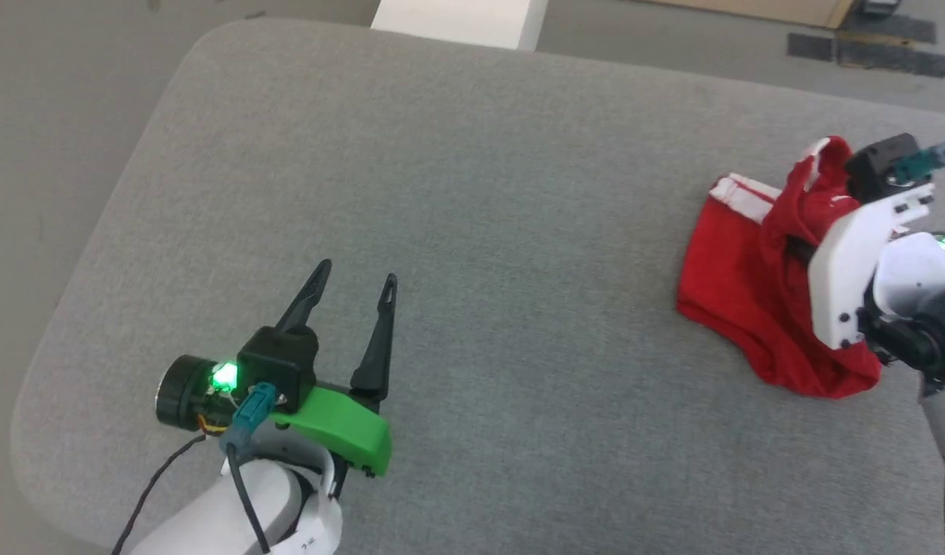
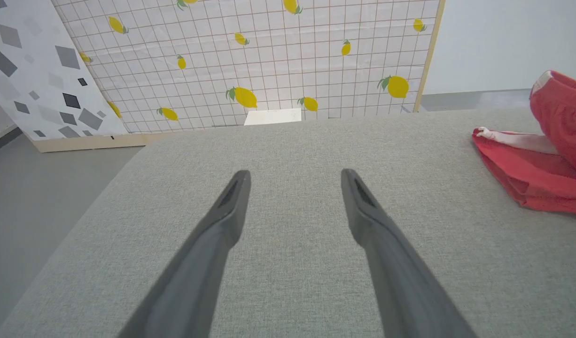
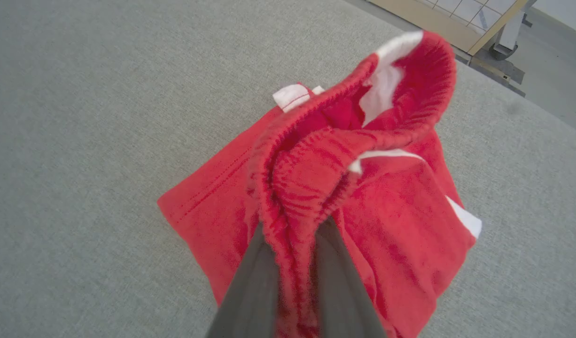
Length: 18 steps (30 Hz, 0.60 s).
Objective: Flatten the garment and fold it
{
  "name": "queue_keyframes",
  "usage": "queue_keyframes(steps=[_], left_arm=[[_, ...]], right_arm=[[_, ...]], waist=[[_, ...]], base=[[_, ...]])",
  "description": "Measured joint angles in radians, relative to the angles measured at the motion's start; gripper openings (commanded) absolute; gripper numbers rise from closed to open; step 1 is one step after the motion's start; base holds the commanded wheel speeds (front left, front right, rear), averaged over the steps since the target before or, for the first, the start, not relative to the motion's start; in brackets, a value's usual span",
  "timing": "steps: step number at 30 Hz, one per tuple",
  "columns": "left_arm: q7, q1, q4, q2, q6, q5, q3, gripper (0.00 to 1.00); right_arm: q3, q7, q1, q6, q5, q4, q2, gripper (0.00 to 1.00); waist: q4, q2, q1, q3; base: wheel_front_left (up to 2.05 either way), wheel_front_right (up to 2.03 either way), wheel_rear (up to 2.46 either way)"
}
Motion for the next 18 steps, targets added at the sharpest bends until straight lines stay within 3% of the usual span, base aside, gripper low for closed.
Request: queue_keyframes(steps=[11,12,13,18], left_arm=[[-0.012,-0.022,0.024,-0.029,-0.007,0.000,-0.007,1.00],[-0.014,-0.022,0.027,-0.030,-0.007,0.000,-0.007,1.00],[-0.014,-0.022,0.032,-0.030,-0.007,0.000,-0.007,1.00],[-0.015,-0.022,0.043,-0.030,-0.010,0.000,-0.010,1.00]], right_arm=[[0.083,0.009,-0.020,0.000,-0.042,0.093,0.033,0.00],[0.086,0.005,-0.020,0.000,-0.042,0.096,0.037,0.54],[0.092,-0.003,-0.020,0.000,-0.041,0.099,0.042,1.00],[0.130,-0.035,-0.021,0.000,-0.014,0.108,0.054,1.00]], waist=[[0.057,0.0000,0.0000,0.049],[0.057,0.0000,0.0000,0.049],[0.057,0.0000,0.0000,0.047],[0.046,0.0000,0.0000,0.024]], base=[[0.00,0.00,0.00],[0.00,0.00,0.00],[0.00,0.00,0.00],[0.00,0.00,0.00]])
